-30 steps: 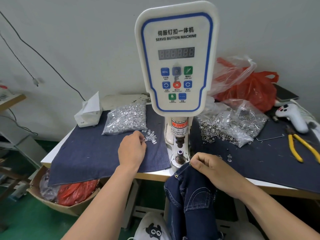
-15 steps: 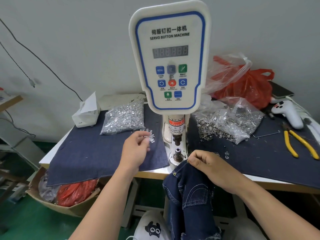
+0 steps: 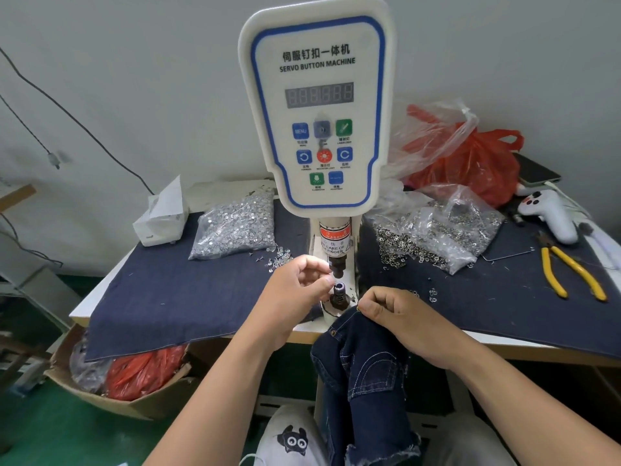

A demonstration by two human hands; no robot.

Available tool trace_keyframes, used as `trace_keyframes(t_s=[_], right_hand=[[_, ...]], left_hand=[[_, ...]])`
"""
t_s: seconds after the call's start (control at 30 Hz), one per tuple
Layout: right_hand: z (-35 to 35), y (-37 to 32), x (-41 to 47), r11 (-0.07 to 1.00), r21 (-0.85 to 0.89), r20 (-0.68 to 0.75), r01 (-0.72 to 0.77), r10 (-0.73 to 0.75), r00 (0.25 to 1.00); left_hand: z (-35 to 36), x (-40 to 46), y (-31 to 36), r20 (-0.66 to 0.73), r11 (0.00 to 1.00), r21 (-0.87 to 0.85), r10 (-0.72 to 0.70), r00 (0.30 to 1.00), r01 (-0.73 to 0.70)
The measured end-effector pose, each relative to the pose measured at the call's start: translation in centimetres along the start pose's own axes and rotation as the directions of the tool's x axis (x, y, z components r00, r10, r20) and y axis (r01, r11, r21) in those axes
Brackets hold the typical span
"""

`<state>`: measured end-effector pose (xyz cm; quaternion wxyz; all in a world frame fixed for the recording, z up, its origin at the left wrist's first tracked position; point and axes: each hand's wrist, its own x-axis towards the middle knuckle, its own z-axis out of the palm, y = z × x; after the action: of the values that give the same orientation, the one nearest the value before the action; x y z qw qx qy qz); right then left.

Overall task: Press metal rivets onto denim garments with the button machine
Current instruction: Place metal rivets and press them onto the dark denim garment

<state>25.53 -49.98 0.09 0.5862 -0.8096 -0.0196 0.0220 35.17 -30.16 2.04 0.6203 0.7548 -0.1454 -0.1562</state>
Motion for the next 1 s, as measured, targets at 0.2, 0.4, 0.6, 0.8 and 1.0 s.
trace_keyframes(t_s=[0.2,0.4,0.6,0.8,1.0], right_hand=[[0.01,0.16,0.01,1.0,-0.005,-0.007,0.002,-0.002,1.0],[-0.03,0.24,0.11,1.0,0.005,-0.002,0.012,-0.012,1.0],[-0.12,0.29,0.11,1.0,-0.016,-0.007,0.023,-0.023,1.0],[-0.13,0.49,0.13,1.0,-0.015,0.005,0.021,-0.021,1.0],[-0.12,0.52,0.17,1.0,-0.016,0.006,0.022,-0.022,1.0]], left_hand=[[0.11,0.29,0.08,0.023,0.997,0.082,-0.005,1.0,0.004],[0.23,0.3,-0.04,0.032,0.996,0.086,-0.023,0.999,0.021],[0.15,0.43,0.21,0.037,0.991,0.131,-0.017,0.999,0.012],[0.24,0.57,0.42,0.016,0.987,0.159,-0.039,0.999,0.036],[0.62,0.48,0.53,-0.014,0.985,0.169,-0.039,0.999,0.041]])
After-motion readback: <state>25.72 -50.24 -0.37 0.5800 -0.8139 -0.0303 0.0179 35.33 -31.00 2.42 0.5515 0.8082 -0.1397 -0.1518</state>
